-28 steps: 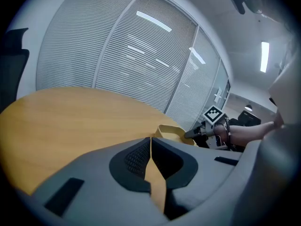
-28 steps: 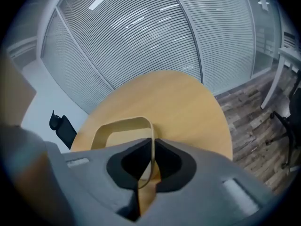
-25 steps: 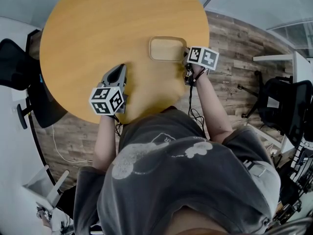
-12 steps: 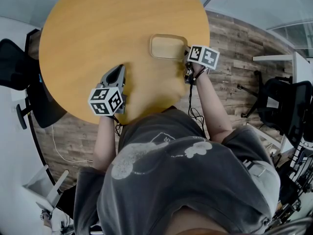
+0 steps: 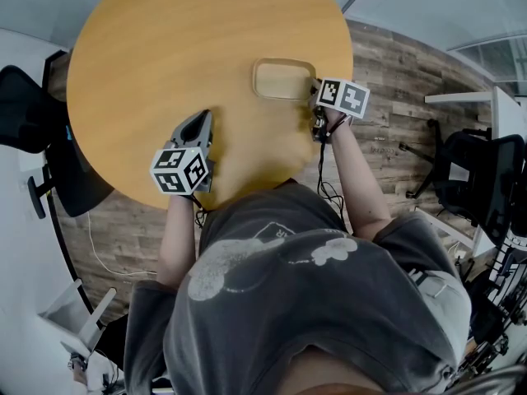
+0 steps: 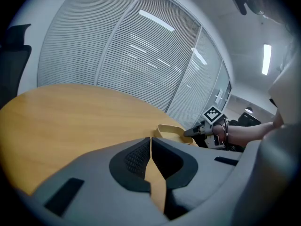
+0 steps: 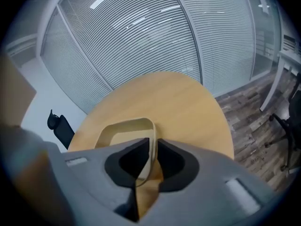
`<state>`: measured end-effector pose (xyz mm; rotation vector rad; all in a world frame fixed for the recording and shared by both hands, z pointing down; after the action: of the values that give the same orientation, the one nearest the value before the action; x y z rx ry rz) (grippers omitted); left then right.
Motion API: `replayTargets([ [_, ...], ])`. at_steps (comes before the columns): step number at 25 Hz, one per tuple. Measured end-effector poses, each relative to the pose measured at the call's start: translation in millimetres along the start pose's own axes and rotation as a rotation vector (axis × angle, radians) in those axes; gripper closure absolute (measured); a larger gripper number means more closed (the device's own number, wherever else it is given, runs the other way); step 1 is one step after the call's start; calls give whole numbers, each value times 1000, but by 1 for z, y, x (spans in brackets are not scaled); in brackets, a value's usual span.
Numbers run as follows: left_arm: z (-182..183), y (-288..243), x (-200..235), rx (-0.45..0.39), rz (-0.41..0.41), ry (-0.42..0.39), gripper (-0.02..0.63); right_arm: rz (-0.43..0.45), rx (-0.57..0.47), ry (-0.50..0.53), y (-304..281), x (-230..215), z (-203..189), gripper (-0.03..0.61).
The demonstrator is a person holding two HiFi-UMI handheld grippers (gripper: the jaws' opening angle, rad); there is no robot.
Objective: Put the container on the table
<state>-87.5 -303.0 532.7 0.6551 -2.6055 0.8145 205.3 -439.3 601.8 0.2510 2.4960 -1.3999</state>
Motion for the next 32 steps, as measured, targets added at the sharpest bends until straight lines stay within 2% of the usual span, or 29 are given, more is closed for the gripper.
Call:
replayTargets([
  [4,1,4,2,-3,-3,-2,604,4,-12,-1,3,2,0,503],
  [16,3,33,2,-14,-26,-23,604,-21,-58,-52,32,6,-15,500],
  [24,4,62,0,-40,-49,-41,604,-23,-148,-92,68,12,-25,500],
  [32,3,93,-2,-66,-75,-64,604,40,-238,-89,101,37,-39,500],
])
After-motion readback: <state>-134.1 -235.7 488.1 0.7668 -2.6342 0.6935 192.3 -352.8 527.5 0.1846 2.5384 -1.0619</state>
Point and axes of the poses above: the fingertips, and each gripper's own axes: y backward along the fingers, x to its left, z out of its top, the point moved 4 cm from there along y, backward along the fingers, and after that the axes turned 7 degrees about -z, right-handed, at the moved point
